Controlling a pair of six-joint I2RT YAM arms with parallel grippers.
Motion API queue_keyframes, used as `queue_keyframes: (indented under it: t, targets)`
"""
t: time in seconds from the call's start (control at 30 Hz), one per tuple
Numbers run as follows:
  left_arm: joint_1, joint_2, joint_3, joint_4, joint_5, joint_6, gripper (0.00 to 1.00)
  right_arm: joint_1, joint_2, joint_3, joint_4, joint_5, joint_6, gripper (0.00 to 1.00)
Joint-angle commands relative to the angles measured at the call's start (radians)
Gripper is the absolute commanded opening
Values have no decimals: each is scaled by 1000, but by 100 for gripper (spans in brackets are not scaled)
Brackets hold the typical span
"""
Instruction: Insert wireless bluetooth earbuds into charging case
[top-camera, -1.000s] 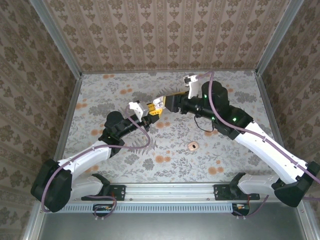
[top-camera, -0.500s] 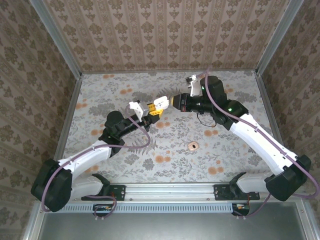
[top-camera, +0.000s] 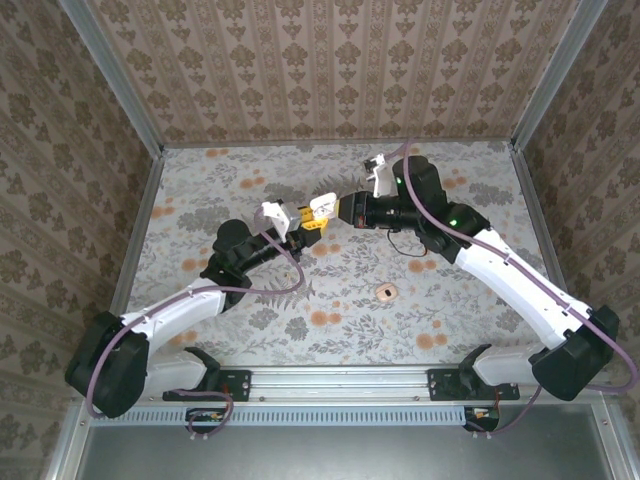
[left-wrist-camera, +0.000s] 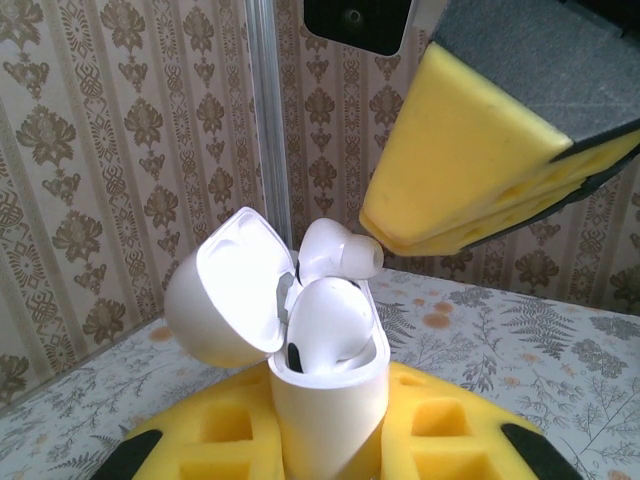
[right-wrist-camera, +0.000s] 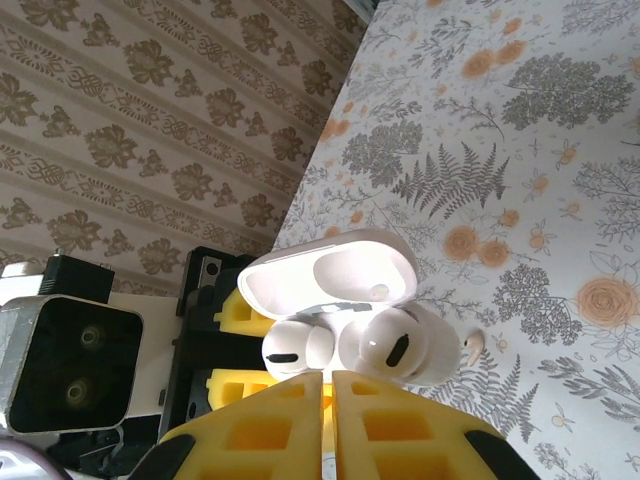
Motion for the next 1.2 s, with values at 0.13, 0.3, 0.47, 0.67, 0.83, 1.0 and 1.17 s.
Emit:
queue_keyframes:
  t: [0.13, 0.3, 0.47, 0.67, 0.83, 1.0, 1.17]
  targets:
    - [0, 8, 36, 57, 16, -15, 0, 15, 36, 10, 30, -35, 21, 11]
    - [-1, 9, 34, 59, 21, -18, 0, 21, 54, 28, 42, -51, 30, 11]
    - [-2, 15, 30, 64, 24, -21, 0, 27, 75, 57, 42, -65, 24, 11]
    - [0, 16, 27, 65, 18, -24, 0, 26, 67, 100, 3, -92, 0, 15]
    - [4, 20, 27, 60, 15, -34, 0, 4, 12, 115, -73, -54, -26, 19]
    - [6, 17, 27, 61, 19, -45, 0, -26, -17, 94, -128, -25, -41, 19]
    - [9, 14, 27, 60, 21, -47, 0, -28, 9, 67, -115, -50, -22, 16]
